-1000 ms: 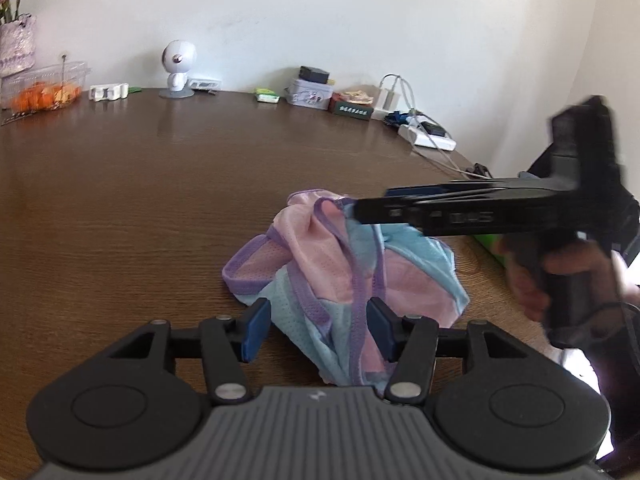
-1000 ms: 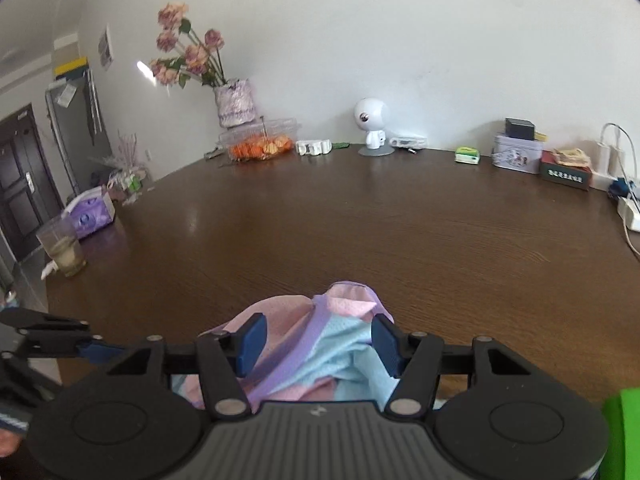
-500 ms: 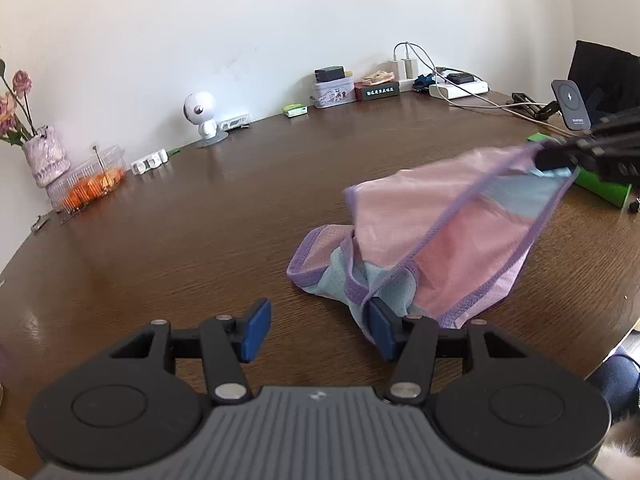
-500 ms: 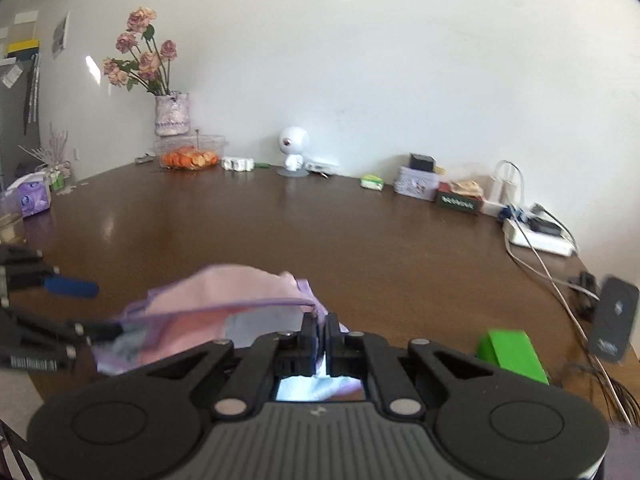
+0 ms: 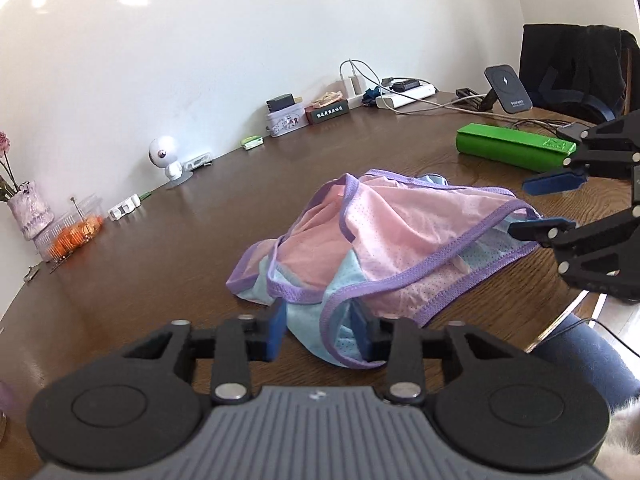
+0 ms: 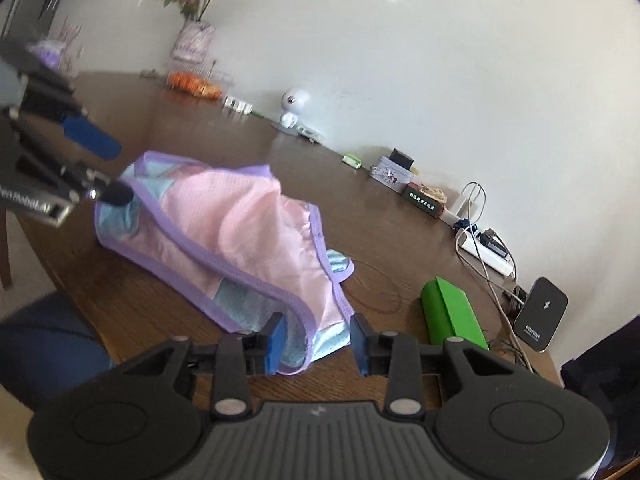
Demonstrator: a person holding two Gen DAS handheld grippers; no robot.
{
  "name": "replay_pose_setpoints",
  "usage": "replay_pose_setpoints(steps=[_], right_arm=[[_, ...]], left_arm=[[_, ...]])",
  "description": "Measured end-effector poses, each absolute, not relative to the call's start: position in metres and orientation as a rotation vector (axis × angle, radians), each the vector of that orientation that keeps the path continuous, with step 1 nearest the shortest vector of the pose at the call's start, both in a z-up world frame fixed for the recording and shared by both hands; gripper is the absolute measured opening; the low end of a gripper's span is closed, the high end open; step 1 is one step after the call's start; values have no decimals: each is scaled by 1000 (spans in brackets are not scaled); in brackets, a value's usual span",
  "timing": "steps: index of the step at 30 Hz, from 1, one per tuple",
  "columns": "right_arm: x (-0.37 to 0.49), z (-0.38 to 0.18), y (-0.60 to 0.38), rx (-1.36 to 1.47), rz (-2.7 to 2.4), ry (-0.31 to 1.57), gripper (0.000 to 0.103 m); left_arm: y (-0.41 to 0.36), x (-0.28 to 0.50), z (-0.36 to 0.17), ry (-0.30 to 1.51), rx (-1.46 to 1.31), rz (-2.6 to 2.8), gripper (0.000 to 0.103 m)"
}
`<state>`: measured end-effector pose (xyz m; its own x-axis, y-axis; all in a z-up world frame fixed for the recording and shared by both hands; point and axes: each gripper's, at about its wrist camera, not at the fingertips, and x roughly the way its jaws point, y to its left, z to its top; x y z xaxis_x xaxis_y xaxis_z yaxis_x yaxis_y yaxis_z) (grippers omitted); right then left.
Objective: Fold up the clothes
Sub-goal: 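Grasp the purple-trimmed hem with the left gripper while the right gripper grasps another edge, then lift the garment with both grippers and shake it open in the air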
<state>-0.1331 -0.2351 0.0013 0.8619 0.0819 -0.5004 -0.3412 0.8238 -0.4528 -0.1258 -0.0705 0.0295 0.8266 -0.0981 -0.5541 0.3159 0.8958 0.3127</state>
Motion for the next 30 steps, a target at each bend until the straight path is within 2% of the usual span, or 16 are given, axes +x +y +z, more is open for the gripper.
replay_pose_setpoints(steps=[4, 5, 7, 9, 11, 15, 17, 19, 22, 24, 25, 28, 30], right_arm=[[-129, -6, -230, -556, 185, 482, 31], [-128, -7, -231, -540, 174, 485, 24], [-126, -7, -234, -514, 155, 485, 16], [-128, -6, -238, -492, 132, 459, 16], [-128, -5, -240, -470, 112, 439, 18], [-129, -14, -231, -505, 115, 430, 28], [-131, -19, -224, -562, 110, 411, 39], [-134, -23, -217, -612, 90, 386, 46], [-135, -23, -210, -622, 71, 372, 45], [-137, -17, -212, -583, 68, 341, 14], [-140, -9, -213, -562, 65, 305, 2], [-153, 11, -208, -603, 84, 159, 4], [-153, 15, -204, -642, 116, 150, 4]], left_arm=[[-82, -128, 25, 542, 470, -231, 11], [-82, -127, 25, 535, 469, -231, 3], [-79, -128, 32, 496, 429, -187, 2], [-68, -133, 43, 418, 374, -141, 1], [-56, -137, 53, 368, 329, -105, 1], [-46, -139, 48, 390, 310, -64, 1], [-42, -141, 46, 385, 301, -41, 1], [-38, -142, 48, 372, 261, -27, 1], [-35, -141, 46, 377, 248, -21, 1], [-34, -140, 39, 406, 257, -36, 1], [-35, -140, 34, 418, 268, -42, 1], [-46, -143, 16, 451, 359, -73, 2], [-52, -143, 5, 466, 403, -93, 7]])
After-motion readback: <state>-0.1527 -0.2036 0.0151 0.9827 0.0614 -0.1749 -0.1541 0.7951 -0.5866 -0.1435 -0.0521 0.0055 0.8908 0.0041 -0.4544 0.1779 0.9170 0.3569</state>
